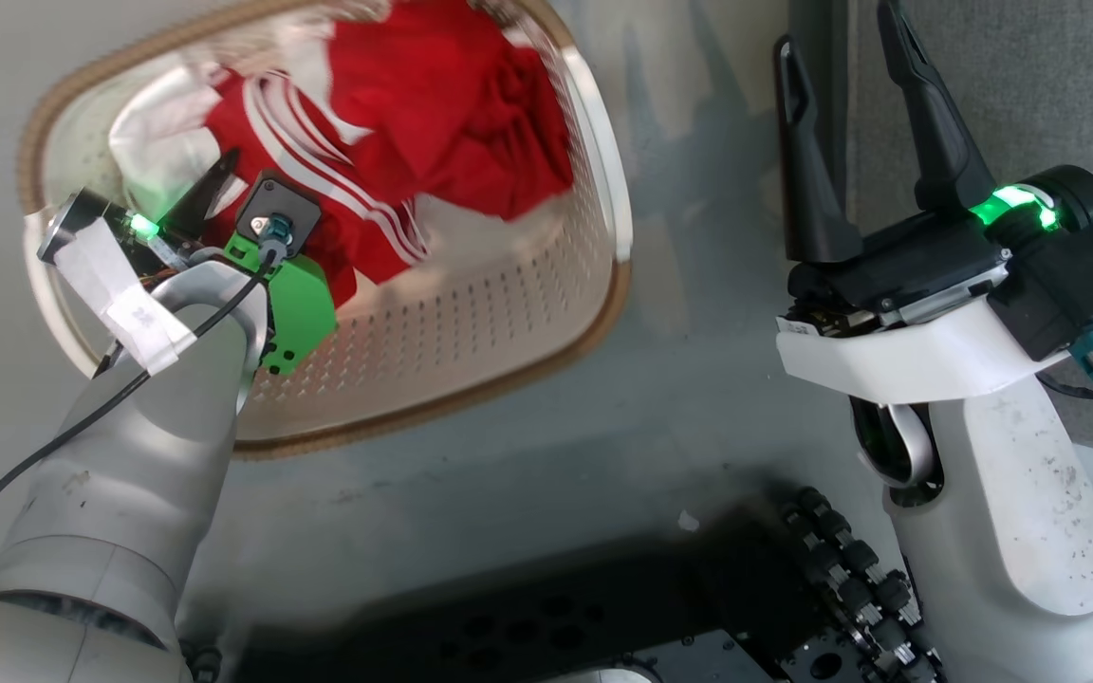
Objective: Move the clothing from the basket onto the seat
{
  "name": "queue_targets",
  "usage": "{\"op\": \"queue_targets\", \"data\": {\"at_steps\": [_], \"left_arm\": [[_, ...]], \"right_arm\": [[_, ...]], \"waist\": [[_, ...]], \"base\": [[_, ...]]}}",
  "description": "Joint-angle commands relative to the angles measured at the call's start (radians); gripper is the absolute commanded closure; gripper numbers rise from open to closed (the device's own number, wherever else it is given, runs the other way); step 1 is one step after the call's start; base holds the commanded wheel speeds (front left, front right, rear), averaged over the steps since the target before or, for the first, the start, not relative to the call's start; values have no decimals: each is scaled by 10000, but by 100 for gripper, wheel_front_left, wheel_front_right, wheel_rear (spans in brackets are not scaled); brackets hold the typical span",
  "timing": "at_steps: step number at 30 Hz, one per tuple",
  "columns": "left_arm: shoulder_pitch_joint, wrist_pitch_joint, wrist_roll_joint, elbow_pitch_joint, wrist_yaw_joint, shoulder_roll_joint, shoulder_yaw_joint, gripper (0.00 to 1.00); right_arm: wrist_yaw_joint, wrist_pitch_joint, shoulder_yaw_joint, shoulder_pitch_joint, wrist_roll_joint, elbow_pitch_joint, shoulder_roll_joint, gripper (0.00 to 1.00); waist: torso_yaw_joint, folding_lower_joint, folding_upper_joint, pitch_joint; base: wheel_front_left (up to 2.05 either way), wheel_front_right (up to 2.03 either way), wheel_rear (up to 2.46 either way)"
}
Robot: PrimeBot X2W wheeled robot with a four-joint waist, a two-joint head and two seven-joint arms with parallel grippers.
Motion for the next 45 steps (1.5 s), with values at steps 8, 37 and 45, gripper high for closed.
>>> {"op": "queue_targets", "data": {"at_steps": [8,37,45], "left_arm": [[-538,621,217,229,16,297,-343,0],[158,-161,-1036,92,-119,-274,-55,100],[975,-515,-1986,-899,-189,-580,580,100]], "right_arm": [[1,-46,56,-137,158,-117,-14,0],[1,-46,-240,292,159,205,-20,0],[1,-41,-509,717,-58,459,-23,0]], "waist": [[-456,-2,-1,791],[131,-2,-1,-832],[659,-2,-1,-2219]], "base": [[0,0,0],[0,0,0],[0,0,0]]}}
